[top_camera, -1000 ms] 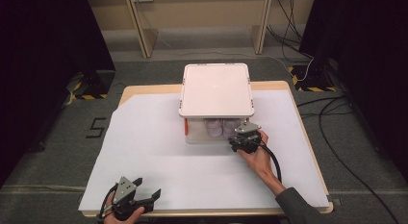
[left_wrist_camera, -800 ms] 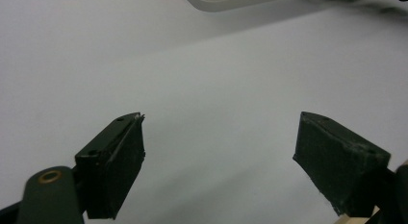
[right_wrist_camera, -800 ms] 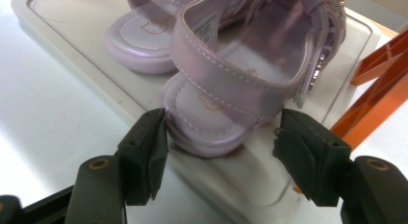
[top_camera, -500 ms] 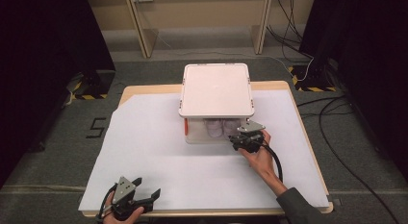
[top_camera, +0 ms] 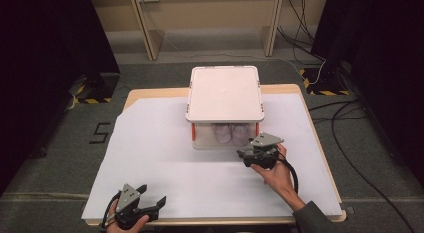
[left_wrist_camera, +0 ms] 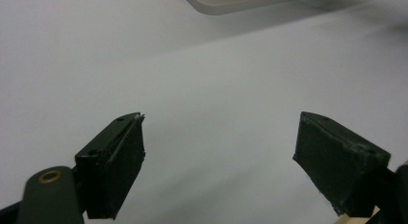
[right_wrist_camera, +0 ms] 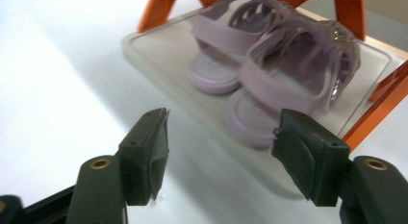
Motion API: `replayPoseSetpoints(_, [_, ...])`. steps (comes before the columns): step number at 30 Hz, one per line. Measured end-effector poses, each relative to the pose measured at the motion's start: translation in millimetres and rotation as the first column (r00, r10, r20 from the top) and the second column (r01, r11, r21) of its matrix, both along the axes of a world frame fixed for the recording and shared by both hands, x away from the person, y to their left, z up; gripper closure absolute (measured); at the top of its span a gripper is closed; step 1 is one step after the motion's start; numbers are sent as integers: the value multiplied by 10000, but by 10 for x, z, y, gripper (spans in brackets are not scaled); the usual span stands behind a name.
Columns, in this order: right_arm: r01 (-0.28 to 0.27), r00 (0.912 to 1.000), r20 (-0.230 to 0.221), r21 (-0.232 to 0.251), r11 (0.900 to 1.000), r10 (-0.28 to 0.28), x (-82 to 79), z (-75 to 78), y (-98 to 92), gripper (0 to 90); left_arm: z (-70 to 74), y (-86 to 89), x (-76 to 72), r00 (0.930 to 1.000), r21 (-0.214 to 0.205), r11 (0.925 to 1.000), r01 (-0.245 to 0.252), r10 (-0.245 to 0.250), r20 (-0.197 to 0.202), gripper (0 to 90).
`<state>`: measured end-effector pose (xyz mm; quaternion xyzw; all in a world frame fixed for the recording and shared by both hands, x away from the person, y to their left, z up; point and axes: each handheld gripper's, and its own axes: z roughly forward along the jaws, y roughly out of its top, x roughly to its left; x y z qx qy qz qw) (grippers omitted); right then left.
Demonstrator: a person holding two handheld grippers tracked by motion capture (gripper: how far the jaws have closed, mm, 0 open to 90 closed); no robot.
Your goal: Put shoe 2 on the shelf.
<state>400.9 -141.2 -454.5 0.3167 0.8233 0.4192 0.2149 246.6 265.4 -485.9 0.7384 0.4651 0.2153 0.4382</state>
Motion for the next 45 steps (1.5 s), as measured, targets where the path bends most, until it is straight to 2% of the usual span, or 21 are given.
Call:
replayPoseSetpoints(2, [-196,9997,-140,148,9997,198,-73,4,-47,345,-1,-2,0,10000,-15,10000,12,-12,25,170])
replayPoseSetpoints(11, [-397,9985,-355,660,9970,421,-348,-15,-297,315,-2,-3,-2,10000,1,10000,0,0,-5,170])
replayPoseSetpoints(14, [-376,9984,-396,772,9963,407,-410,-37,-384,278,-4,-9,-2,10000,-32,10000,0,0,-17,170])
replayPoseSetpoints(19, [-337,9949,-904,1223,9919,449,-511,-101,-507,206,-8,-13,-2,10000,-25,10000,-6,6,-18,170])
replayPoseSetpoints(23, [-412,9940,-950,1344,9901,542,-581,-118,-550,189,-5,-6,-2,10000,2,10000,-18,18,-45,170])
replayPoseSetpoints(24, [-459,9930,-1011,1512,9874,617,-629,-127,-575,173,-7,-8,-4,10000,4,10000,-17,17,-42,170])
replayPoseSetpoints(29, [-471,9926,-1034,1554,9867,636,-728,-139,-629,167,-7,-12,-2,10000,-18,10000,-29,29,-31,170])
replayPoseSetpoints(35, [-368,9885,-1397,1529,9876,585,-872,-230,-692,167,-7,-11,-2,10000,-28,10000,-10,10,-25,170])
replayPoseSetpoints(41, [-231,9881,-1471,1517,9882,457,-996,-267,-780,161,-12,-11,1,10000,-34,10000,-8,8,-74,169])
replayPoseSetpoints(45, [-123,9899,-1383,1285,9916,302,-1063,-284,-846,162,-18,-17,4,10000,-92,10000,-22,21,-94,168])
